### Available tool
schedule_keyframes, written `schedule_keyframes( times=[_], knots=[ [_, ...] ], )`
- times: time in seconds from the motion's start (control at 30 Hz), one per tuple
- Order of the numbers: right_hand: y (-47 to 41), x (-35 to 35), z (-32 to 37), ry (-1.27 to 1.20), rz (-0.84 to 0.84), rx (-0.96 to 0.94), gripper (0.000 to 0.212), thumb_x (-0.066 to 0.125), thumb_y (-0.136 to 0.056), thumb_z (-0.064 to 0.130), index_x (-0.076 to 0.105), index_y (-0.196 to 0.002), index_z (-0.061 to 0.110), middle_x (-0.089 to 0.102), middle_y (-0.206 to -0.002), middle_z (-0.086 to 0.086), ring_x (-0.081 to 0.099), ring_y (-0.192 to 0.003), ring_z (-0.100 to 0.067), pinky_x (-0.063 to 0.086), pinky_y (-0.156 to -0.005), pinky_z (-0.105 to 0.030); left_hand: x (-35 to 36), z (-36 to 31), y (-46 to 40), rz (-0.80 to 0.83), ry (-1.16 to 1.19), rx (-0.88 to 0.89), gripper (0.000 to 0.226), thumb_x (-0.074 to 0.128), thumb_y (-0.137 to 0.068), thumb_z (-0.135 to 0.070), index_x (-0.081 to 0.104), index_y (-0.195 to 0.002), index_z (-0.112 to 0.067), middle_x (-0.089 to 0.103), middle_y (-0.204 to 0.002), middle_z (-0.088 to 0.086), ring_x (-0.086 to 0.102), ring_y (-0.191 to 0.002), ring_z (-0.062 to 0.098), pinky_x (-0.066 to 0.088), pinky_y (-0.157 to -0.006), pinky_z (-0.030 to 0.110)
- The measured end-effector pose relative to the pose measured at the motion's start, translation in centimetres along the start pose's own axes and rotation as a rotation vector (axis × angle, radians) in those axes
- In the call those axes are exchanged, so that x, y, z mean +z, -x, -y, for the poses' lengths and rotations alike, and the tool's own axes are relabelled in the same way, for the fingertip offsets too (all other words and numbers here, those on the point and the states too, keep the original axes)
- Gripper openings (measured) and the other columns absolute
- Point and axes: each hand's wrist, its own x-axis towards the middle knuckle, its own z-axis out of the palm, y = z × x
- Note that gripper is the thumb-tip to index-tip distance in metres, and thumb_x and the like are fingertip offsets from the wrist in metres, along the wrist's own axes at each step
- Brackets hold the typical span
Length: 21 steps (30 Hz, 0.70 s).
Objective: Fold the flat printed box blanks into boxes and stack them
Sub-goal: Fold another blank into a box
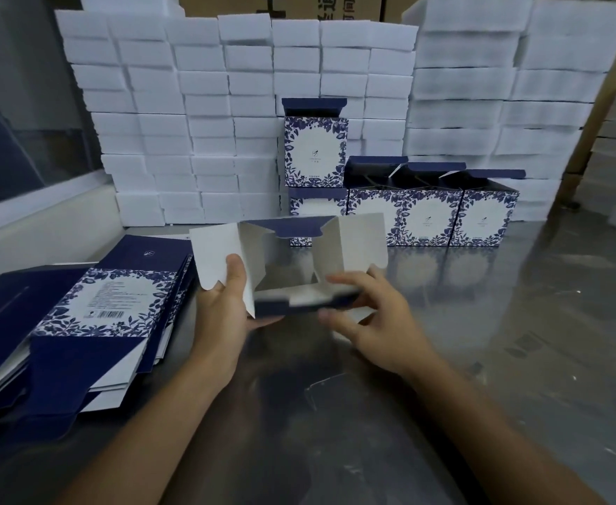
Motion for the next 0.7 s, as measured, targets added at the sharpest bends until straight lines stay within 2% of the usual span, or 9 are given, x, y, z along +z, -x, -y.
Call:
schedule_keyframes(
  times=[0.07, 0.1, 0.23, 0.33, 0.4, 0.47, 0.57, 0.63, 0.7],
  knots=[
    [0.0, 0.2, 0.2, -0.044, -0.097, 0.046, 0.017, 0.072, -0.09, 0.032, 0.067, -0.103, 0.042, 0.06, -0.098, 0.037, 0.065, -0.088, -0.006, 0.048, -0.073, -0.011, 0.3, 0.0, 0.4, 0.038, -0.015, 0.011, 0.019, 0.047, -0.102, -0.037, 0.063, -0.1, -0.027, 0.075, -0.08, -0.014, 0.073, -0.077, 0.01, 0.061, -0.057, 0.04],
    [0.0, 0.3, 0.3, -0.039, -0.149, 0.058, 0.013, 0.07, -0.091, 0.032, 0.07, -0.102, 0.039, 0.063, -0.093, 0.037, 0.066, -0.084, -0.007, 0.049, -0.072, -0.013, 0.4, 0.0, 0.6, 0.052, -0.022, 0.013, 0.02, 0.046, -0.103, -0.036, 0.064, -0.101, -0.027, 0.076, -0.082, -0.011, 0.074, -0.078, 0.012, 0.061, -0.057, 0.04],
    [0.0, 0.4, 0.7, 0.089, -0.274, 0.092, 0.011, 0.073, -0.089, 0.035, 0.079, -0.093, 0.027, 0.073, -0.083, 0.016, 0.065, -0.068, -0.011, 0.055, -0.073, -0.035, 0.7, 0.5, 1.2, 0.025, -0.123, 0.041, 0.023, 0.049, -0.101, -0.036, 0.066, -0.092, -0.022, 0.075, -0.075, -0.009, 0.073, -0.071, 0.011, 0.058, -0.051, 0.033],
    [0.0, 0.3, 1.2, 0.126, -0.339, 0.116, 0.02, 0.074, -0.086, 0.04, 0.08, -0.088, 0.021, 0.075, -0.082, 0.006, 0.065, -0.065, -0.016, 0.055, -0.074, -0.042, 0.3, 0.8, 1.2, -0.005, -0.444, 0.248, 0.029, 0.051, -0.099, -0.039, 0.066, -0.094, -0.014, 0.07, -0.077, -0.001, 0.068, -0.072, 0.014, 0.051, -0.055, 0.027],
    [0.0, 0.0, 1.5, 0.143, -0.363, 0.127, 0.02, 0.075, -0.085, 0.041, 0.08, -0.088, 0.022, 0.074, -0.08, 0.006, 0.063, -0.065, -0.013, 0.055, -0.075, -0.041, -0.1, 0.7, 1.2, -0.01, -0.63, 0.392, 0.032, 0.049, -0.097, -0.043, 0.061, -0.082, -0.018, 0.063, -0.07, -0.004, 0.062, -0.068, 0.012, 0.042, -0.054, 0.026],
    [0.0, -0.2, 1.5, 0.151, -0.377, 0.129, 0.017, 0.077, -0.084, 0.039, 0.081, -0.089, 0.023, 0.072, -0.075, 0.007, 0.061, -0.065, -0.011, 0.054, -0.079, -0.038, -0.2, 0.6, 1.4, 0.033, -0.71, 0.429, 0.042, 0.043, -0.094, -0.05, 0.058, -0.074, -0.017, 0.06, -0.064, -0.001, 0.06, -0.062, 0.014, 0.044, -0.051, 0.032],
    [0.0, -0.1, 1.4, 0.186, -0.41, 0.12, 0.02, 0.079, -0.082, 0.039, 0.08, -0.095, 0.024, 0.066, -0.074, 0.005, 0.059, -0.062, -0.01, 0.052, -0.068, -0.034, -0.2, 0.7, 1.5, 0.088, -0.667, 0.427, 0.055, 0.042, -0.094, -0.047, 0.064, -0.083, 0.003, 0.067, -0.071, 0.018, 0.064, -0.068, 0.03, 0.053, -0.06, 0.049],
    [0.0, 0.0, 1.4, 0.159, -0.441, 0.096, 0.025, 0.081, -0.081, 0.035, 0.077, -0.103, 0.022, 0.069, -0.083, 0.007, 0.06, -0.061, -0.007, 0.052, -0.063, -0.025, -0.1, 0.8, 1.6, 0.082, -0.643, 0.413, 0.046, 0.048, -0.099, -0.036, 0.065, -0.083, 0.003, 0.068, -0.071, 0.017, 0.066, -0.065, 0.025, 0.053, -0.058, 0.044],
    [0.0, 0.3, 1.4, 0.073, -0.46, 0.08, 0.035, 0.084, -0.08, 0.025, 0.069, -0.112, 0.027, 0.068, -0.097, 0.015, 0.064, -0.069, -0.003, 0.05, -0.062, -0.011, 0.2, 0.9, 1.9, 0.089, -0.56, 0.317, 0.036, 0.051, -0.1, -0.029, 0.066, -0.08, -0.004, 0.07, -0.068, 0.011, 0.068, -0.058, 0.015, 0.051, -0.047, 0.024]
  ],
)
